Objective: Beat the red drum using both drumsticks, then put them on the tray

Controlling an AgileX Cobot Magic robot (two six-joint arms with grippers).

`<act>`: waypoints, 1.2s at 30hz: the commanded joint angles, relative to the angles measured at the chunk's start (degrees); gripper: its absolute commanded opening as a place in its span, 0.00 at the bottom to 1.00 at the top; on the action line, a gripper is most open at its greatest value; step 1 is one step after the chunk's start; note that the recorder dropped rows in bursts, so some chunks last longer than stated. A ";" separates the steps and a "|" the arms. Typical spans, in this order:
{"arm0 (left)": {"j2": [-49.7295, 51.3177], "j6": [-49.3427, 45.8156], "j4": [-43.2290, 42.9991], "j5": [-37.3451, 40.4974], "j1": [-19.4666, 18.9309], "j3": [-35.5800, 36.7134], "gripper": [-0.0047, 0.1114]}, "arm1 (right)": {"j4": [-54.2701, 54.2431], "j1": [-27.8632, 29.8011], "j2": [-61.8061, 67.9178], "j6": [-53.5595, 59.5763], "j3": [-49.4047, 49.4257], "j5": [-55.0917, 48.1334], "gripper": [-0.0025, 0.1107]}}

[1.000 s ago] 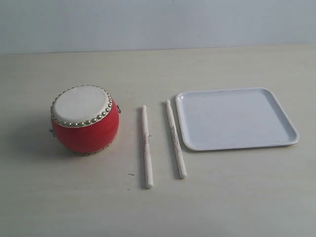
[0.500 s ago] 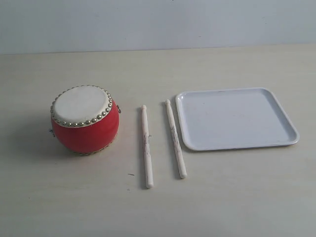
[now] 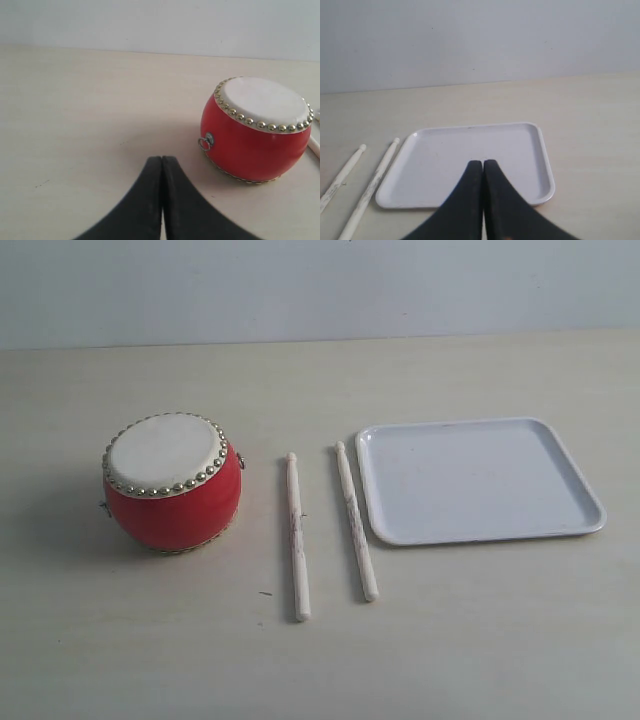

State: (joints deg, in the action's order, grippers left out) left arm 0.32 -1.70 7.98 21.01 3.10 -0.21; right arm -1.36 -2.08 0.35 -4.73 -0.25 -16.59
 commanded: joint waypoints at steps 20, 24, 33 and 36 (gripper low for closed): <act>-0.32 -3.03 0.53 -4.01 -0.14 0.21 0.04 | -0.09 0.15 -0.35 0.15 0.25 0.30 0.02; -0.32 -3.03 3.40 -10.16 -0.14 0.21 0.04 | -0.09 0.15 -0.35 0.15 0.25 0.30 0.02; -0.32 -0.59 23.45 -15.23 -0.14 0.21 0.04 | -0.09 0.15 -0.35 0.15 0.25 0.30 0.02; -0.32 2.68 27.26 -13.91 -0.14 0.21 0.04 | -0.09 0.15 -0.35 0.15 0.25 0.30 0.02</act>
State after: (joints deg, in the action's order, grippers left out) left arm 0.32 -1.66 32.27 6.85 3.10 -0.12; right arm -1.57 -2.08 0.35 -4.73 -0.25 -16.59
